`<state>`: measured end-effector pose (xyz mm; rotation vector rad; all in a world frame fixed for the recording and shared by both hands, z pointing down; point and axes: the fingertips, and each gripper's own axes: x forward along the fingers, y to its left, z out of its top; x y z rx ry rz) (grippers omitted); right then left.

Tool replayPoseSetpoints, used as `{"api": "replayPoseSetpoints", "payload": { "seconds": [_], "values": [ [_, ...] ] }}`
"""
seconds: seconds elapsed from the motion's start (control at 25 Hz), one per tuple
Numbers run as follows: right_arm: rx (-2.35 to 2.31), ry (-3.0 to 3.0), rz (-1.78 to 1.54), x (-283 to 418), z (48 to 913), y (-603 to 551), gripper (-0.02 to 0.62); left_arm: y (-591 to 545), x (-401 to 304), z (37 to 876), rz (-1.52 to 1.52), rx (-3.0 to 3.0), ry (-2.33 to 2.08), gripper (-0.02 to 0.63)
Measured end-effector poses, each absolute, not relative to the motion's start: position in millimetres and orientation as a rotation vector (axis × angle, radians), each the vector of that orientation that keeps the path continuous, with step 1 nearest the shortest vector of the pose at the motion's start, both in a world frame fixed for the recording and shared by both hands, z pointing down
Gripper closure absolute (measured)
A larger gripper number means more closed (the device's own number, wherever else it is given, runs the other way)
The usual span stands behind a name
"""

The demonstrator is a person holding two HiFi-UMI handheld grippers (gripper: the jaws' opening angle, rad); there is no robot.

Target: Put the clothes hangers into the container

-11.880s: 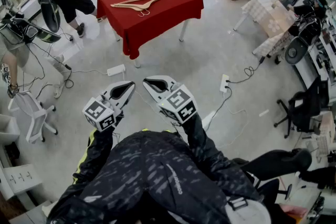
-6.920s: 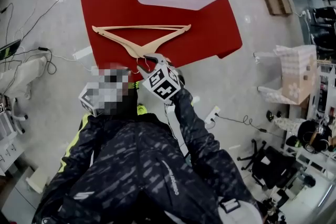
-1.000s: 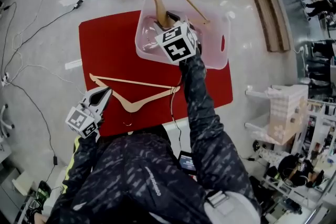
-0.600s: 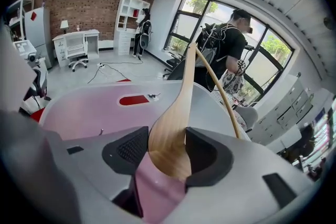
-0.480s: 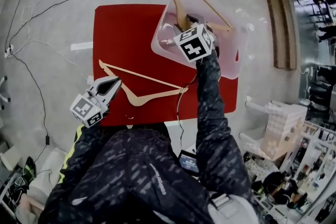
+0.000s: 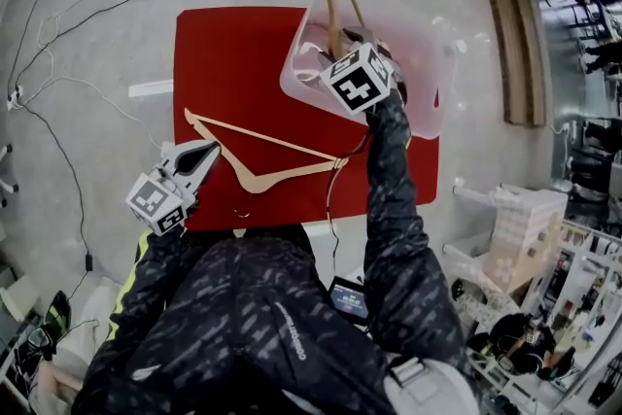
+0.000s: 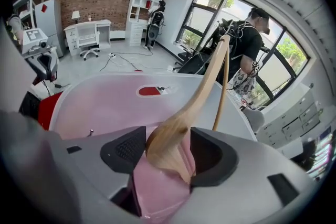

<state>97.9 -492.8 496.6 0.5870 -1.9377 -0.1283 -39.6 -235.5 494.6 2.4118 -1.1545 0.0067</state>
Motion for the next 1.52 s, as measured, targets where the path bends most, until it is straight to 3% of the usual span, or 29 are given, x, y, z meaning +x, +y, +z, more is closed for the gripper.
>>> {"api": "replayPoseSetpoints", "payload": {
  "seconds": [0.32,0.52,0.72,1.16,1.28,1.4,1.52],
  "values": [
    [0.700,-1.646,-0.414,152,474,-497,0.339,-226,-36,484,0.033,2.465,-1.085,0.594],
    [0.755,-1.680,-0.351,176,471,-475,0.314,-213,-31,482,0.041,2.498,-1.032,0.594],
    [0.928,-2.141,0.131,162,451,-455,0.318,-198,-27,477,0.044,2.524,-0.974,0.594],
    [0.980,-2.114,-0.055,151,407,-416,0.322,-197,-18,448,0.045,2.585,-0.941,0.594],
    [0.998,-2.169,-0.038,139,388,-396,0.370,-202,-16,432,0.028,2.603,-0.931,0.595],
    [1.071,-2.180,-0.045,133,367,-377,0.505,-205,-13,414,-0.003,2.625,-0.915,0.595],
    [1.118,-2.193,-0.040,129,352,-357,0.549,-205,-11,401,-0.021,2.647,-0.902,0.595]
  ]
}}
